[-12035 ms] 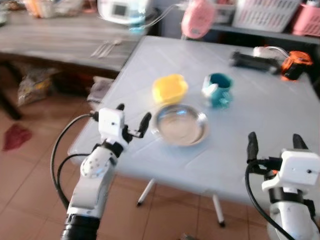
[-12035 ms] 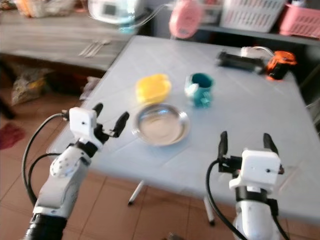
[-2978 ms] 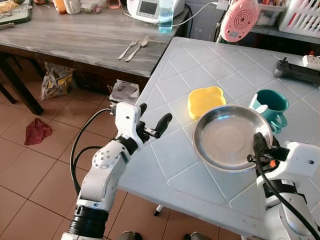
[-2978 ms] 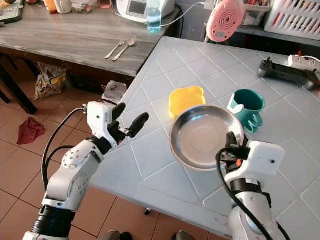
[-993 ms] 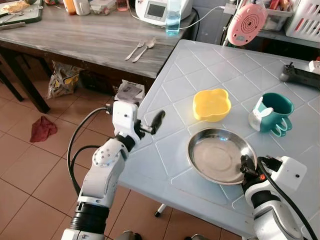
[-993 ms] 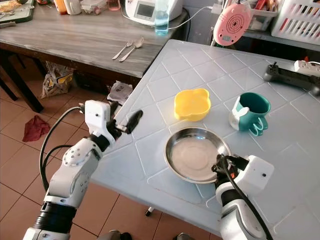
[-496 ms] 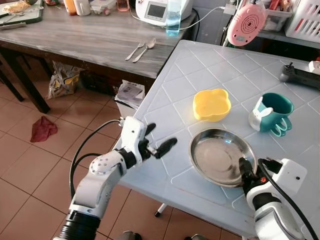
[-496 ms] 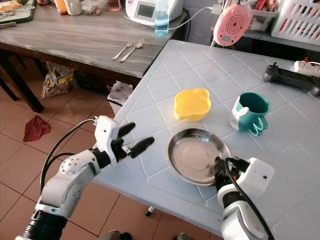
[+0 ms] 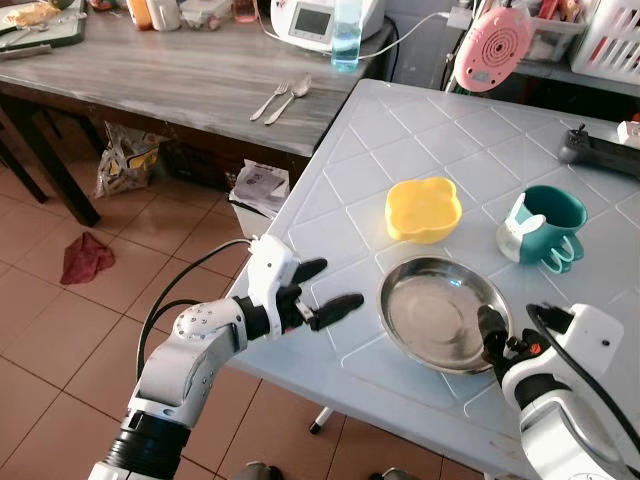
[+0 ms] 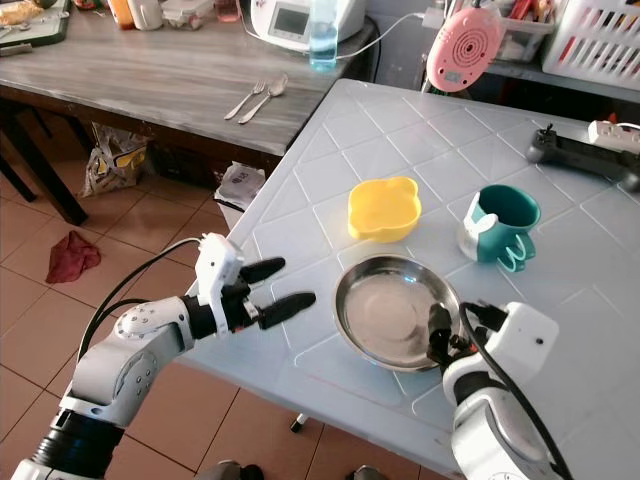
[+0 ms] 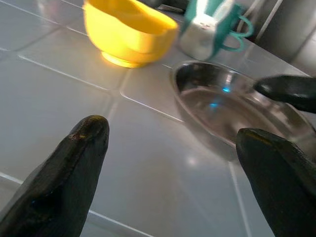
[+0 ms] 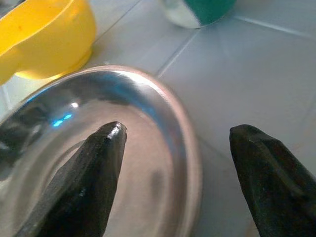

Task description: Setting the table

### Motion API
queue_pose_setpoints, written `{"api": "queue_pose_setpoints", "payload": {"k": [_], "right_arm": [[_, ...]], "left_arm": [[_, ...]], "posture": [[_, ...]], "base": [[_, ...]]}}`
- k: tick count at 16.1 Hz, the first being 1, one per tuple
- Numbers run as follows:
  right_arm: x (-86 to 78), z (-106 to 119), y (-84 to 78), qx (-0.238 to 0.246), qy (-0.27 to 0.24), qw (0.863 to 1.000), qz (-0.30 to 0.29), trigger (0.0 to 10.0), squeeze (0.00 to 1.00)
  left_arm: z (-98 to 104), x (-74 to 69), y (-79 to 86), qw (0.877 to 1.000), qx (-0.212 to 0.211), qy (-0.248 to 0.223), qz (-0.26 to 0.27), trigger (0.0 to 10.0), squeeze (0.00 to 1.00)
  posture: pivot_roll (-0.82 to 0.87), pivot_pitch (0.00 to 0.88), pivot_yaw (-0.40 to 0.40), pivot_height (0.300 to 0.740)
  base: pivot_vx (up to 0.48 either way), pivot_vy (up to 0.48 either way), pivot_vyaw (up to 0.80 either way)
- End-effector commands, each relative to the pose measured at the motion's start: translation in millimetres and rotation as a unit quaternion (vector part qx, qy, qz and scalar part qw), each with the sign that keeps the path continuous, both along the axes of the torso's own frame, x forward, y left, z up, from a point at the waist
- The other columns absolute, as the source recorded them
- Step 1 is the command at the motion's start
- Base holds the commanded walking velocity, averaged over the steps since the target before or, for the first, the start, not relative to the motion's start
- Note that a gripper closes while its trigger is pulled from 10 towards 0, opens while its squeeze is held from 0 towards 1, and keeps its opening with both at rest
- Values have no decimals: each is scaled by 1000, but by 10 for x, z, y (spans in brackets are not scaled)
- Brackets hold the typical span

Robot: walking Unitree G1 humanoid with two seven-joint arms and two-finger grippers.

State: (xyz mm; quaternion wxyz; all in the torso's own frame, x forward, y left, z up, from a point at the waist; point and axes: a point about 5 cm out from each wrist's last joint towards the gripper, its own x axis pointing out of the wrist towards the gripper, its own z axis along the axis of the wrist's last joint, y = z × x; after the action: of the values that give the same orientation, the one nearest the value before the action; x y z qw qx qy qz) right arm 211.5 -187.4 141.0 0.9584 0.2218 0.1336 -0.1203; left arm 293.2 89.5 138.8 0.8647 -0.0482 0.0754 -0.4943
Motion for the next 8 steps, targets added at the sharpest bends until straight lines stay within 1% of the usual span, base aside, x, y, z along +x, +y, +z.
{"api": "queue_pose_setpoints", "payload": {"k": [1,2,3,5,8], "right_arm": [[-24,36,17,6,4,1000,0,10000,1000],[-23,31,16,-1,20,1000,-7,10000,1000],[6,65,47,-3,26,1000,0,10000,1000],[46,102,86,6,28,1000,4,10000,1000],[104,72,77,7,47,999,2,10000,1000]], "left_arm": [[11,-45,-23,1000,0,0,-17,10000,0],[7,-58,-34,1000,0,2,-24,10000,0],[4,-64,-43,1000,1,2,-27,10000,0],[-2,-61,-46,1000,2,3,-28,10000,0],[-9,-72,-66,1000,1,4,-30,10000,0]], "posture": [[-32,137,-4,714],[-31,138,-4,714],[-33,141,-5,714],[-34,141,-6,714],[-31,143,-9,714]], "base": [[0,0,0],[0,0,0],[0,0,0],[0,0,0],[0,0,0]]}}
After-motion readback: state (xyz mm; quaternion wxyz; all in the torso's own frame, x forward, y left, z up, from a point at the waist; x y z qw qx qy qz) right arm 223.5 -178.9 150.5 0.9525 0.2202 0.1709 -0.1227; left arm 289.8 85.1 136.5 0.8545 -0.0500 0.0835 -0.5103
